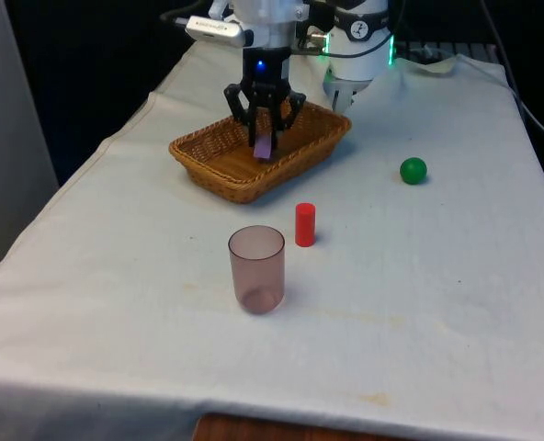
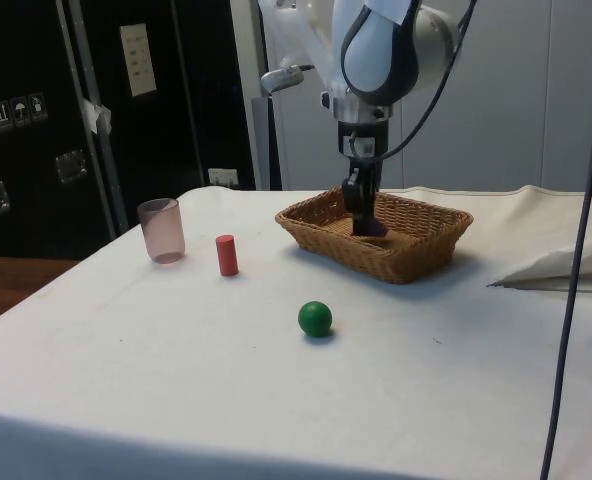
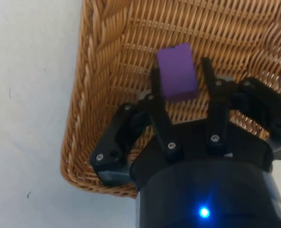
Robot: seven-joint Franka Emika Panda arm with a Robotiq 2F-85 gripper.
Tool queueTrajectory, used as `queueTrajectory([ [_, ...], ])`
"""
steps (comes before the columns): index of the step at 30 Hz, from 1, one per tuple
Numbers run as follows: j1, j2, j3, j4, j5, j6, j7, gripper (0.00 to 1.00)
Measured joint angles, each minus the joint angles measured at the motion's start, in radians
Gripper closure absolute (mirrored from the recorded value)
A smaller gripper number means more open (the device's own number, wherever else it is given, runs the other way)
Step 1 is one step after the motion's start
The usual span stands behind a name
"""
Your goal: Pick up the triangular block and place it into the basket.
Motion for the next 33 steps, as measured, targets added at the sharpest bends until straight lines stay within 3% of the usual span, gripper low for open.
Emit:
queueTrajectory([
  [2, 0.000, 0.000, 0.000, 0.001, 0.000, 0.000, -0.001, 0.46],
  [3, 0.000, 0.000, 0.000, 0.001, 0.000, 0.000, -0.001, 0.46],
  [7, 0.000, 0.000, 0.000, 0.001, 0.000, 0.000, -0.002, 0.21],
  [12, 0.000, 0.000, 0.000, 0.001, 0.000, 0.000, -0.003, 0.00],
  [23, 0.000, -0.008, -0.008, 0.005, 0.000, -0.003, -0.004, 0.00],
  [33, 0.000, -0.085, -0.030, 0.006, -0.017, -0.054, -0.017, 0.00],
])
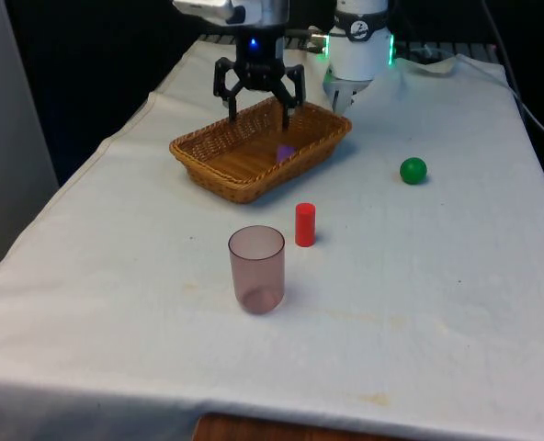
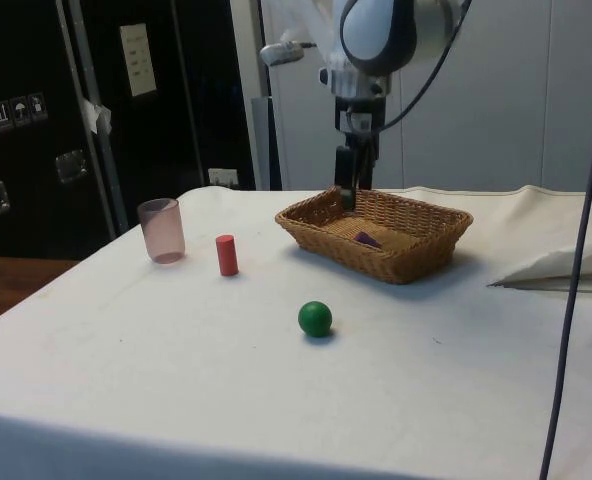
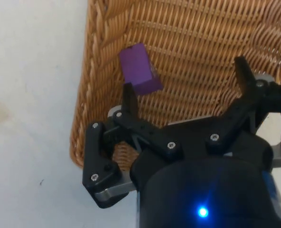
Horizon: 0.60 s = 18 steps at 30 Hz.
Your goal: Pick up the triangular block and place it into the basket.
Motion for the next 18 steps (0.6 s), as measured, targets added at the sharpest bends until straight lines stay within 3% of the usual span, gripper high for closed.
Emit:
queueTrajectory([
  [13, -0.001, -0.126, -0.017, 0.030, -0.056, -0.120, 0.016, 0.00],
  [18, -0.001, -0.140, -0.018, 0.051, -0.079, -0.150, 0.032, 0.00],
])
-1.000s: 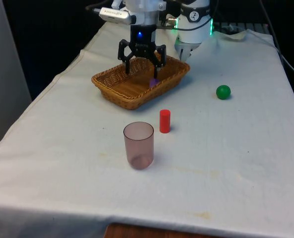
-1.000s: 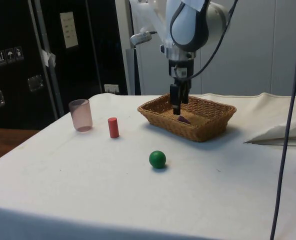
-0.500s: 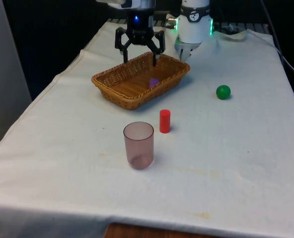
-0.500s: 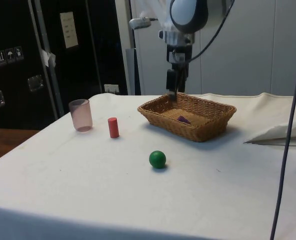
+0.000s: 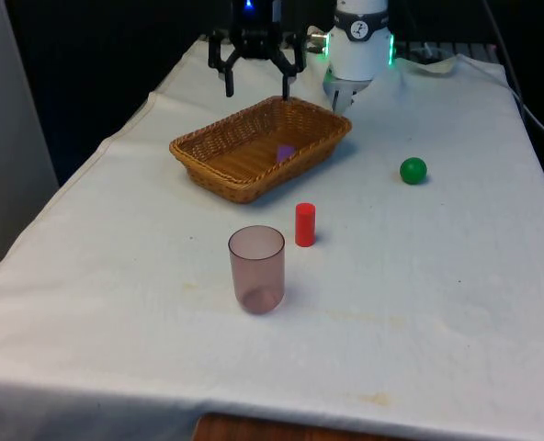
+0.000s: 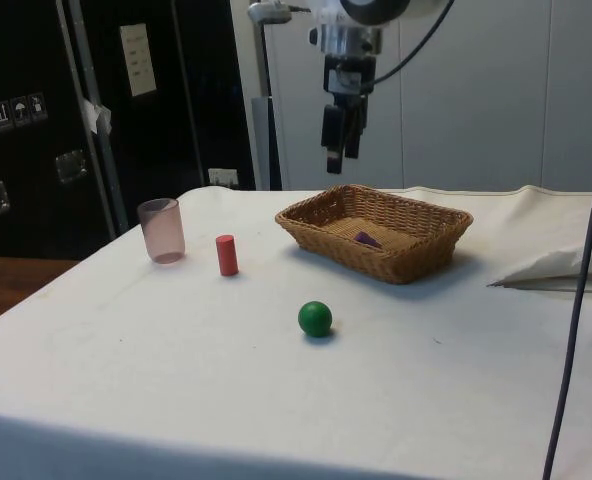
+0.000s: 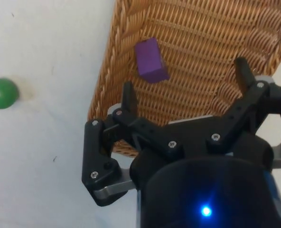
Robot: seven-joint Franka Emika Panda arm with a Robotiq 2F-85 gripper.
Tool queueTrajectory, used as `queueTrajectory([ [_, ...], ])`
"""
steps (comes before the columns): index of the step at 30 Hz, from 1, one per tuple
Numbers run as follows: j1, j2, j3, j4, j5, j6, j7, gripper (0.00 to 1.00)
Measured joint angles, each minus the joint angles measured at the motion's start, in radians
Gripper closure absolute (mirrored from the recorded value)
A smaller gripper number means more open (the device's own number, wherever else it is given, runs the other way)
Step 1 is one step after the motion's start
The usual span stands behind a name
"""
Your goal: Pick up the triangular block and place it into the basket.
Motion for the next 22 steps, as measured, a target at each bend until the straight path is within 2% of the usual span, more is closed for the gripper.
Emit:
queueTrajectory([
  [9, 0.002, 0.015, 0.012, 0.060, -0.031, -0.048, 0.032, 0.00],
  [22, 0.006, 0.085, 0.025, 0.167, -0.051, -0.125, 0.058, 0.00],
])
